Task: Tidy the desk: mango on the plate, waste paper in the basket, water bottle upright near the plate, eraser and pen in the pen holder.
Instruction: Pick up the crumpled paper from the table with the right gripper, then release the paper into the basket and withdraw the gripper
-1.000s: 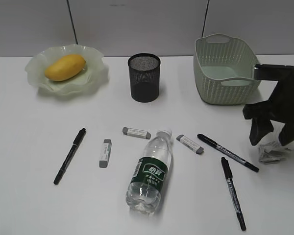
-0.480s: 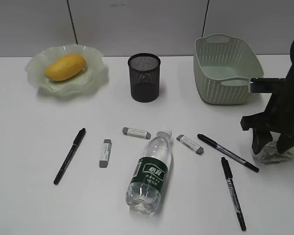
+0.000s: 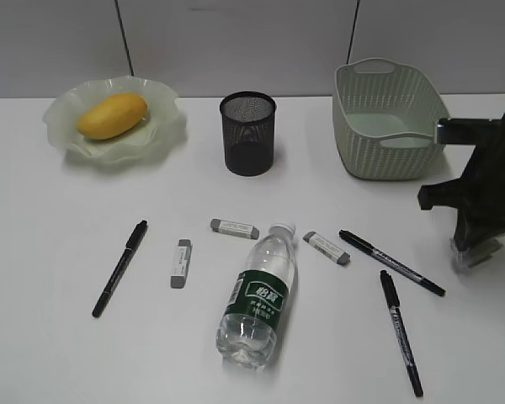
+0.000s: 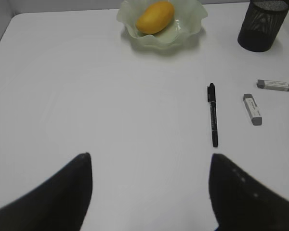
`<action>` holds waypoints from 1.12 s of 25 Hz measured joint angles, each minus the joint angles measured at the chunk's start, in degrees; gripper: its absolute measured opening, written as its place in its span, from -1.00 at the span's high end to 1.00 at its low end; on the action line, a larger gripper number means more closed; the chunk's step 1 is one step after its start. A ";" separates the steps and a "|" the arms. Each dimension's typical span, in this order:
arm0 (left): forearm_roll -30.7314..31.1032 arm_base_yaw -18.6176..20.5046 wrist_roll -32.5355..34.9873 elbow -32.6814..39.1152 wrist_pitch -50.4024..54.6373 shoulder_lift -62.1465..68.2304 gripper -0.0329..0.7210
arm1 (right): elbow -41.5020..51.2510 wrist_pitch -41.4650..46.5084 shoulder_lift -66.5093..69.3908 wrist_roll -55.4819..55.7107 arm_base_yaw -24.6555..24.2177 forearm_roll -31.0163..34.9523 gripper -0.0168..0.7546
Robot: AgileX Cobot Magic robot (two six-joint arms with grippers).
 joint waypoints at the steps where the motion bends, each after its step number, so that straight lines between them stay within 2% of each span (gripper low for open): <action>1: 0.00 0.00 0.00 0.00 0.00 0.00 -0.60 | -0.14 0.08 -1.80 0.00 0.00 0.00 0.92; 5: 0.00 0.00 0.00 0.00 0.00 0.00 -0.60 | -4.64 1.77 -8.68 -0.88 0.00 0.00 0.92; 9: 0.00 0.00 0.00 0.00 0.00 0.00 -0.57 | -16.58 5.52 -9.95 -1.86 0.00 0.00 0.92; 14: 0.00 0.00 0.00 0.00 0.00 0.00 -0.55 | -33.75 8.27 -3.39 -2.22 0.00 0.00 0.92; 18: 0.00 0.00 0.00 0.00 0.00 0.00 -0.55 | -43.02 9.58 5.53 -2.23 0.00 -0.51 0.92; 23: 0.00 0.00 0.00 0.00 0.00 0.00 -0.55 | -48.46 9.21 15.48 -2.29 0.00 -0.48 0.92; 28: 0.00 0.00 0.00 0.00 0.00 0.00 -0.55 | -49.26 5.74 20.72 -4.41 0.00 1.27 0.92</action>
